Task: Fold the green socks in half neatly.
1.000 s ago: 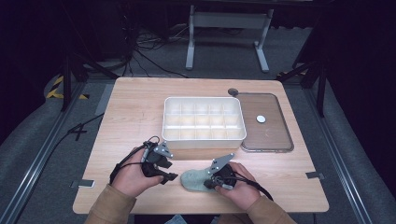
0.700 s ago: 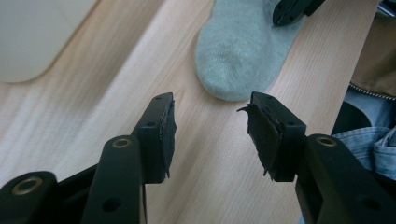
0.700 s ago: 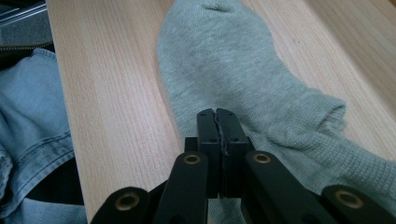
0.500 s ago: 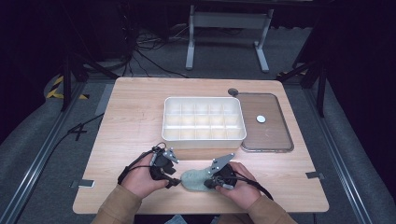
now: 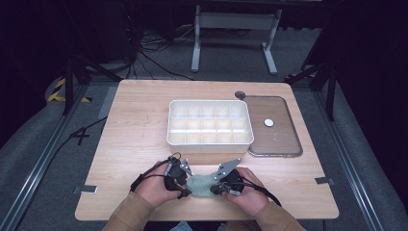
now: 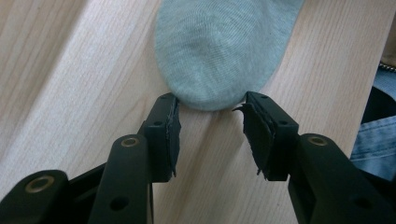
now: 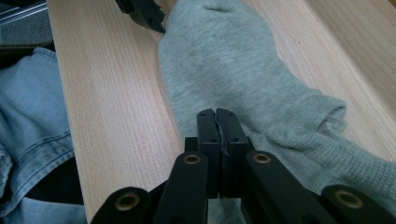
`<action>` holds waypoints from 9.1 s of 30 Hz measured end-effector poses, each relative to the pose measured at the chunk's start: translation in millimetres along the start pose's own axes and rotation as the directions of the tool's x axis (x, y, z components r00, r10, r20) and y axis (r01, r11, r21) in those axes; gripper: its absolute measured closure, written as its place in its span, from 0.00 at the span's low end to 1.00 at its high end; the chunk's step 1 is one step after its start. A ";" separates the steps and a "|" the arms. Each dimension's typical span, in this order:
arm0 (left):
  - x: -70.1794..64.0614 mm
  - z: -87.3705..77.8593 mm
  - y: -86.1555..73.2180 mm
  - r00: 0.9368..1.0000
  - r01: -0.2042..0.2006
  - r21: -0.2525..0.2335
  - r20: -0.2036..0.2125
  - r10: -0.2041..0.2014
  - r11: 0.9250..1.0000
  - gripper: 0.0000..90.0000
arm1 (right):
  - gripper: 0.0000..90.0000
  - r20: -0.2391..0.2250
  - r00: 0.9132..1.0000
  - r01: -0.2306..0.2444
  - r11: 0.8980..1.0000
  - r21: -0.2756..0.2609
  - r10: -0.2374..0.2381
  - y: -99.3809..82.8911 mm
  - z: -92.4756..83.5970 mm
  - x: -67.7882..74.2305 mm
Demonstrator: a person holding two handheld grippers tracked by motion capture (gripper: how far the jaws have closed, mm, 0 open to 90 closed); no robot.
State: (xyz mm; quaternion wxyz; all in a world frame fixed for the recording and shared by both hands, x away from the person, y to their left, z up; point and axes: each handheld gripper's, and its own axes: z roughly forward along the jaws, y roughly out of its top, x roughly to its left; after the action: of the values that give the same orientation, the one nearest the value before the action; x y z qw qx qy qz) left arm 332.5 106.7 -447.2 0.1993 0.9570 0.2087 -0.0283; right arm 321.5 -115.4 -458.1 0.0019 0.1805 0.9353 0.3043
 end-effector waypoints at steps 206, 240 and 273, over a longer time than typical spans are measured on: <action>-20.0 -8.4 53.2 0.999 0.033 -0.286 0.016 -0.030 0.958 0.74 | 0.93 0.108 0.993 -0.036 0.988 -0.151 0.053 -27.1 -49.7 -17.2; -9.7 21.7 27.3 1.000 0.017 -0.141 -0.015 -0.019 0.990 0.77 | 0.97 0.095 0.993 -0.056 0.996 -0.073 0.063 -25.5 -22.2 -24.6; -26.9 16.5 45.4 0.980 -0.199 -0.228 -0.049 0.193 0.953 0.64 | 0.97 0.102 0.994 -0.027 0.997 -0.079 0.035 -12.5 -9.1 -4.3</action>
State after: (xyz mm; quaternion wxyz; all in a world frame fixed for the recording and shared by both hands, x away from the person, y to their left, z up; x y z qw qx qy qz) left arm 327.1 51.9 -441.8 0.3089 0.9434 0.1171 0.0289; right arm 320.3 -131.4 -458.2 0.0523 0.2104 0.9186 0.3304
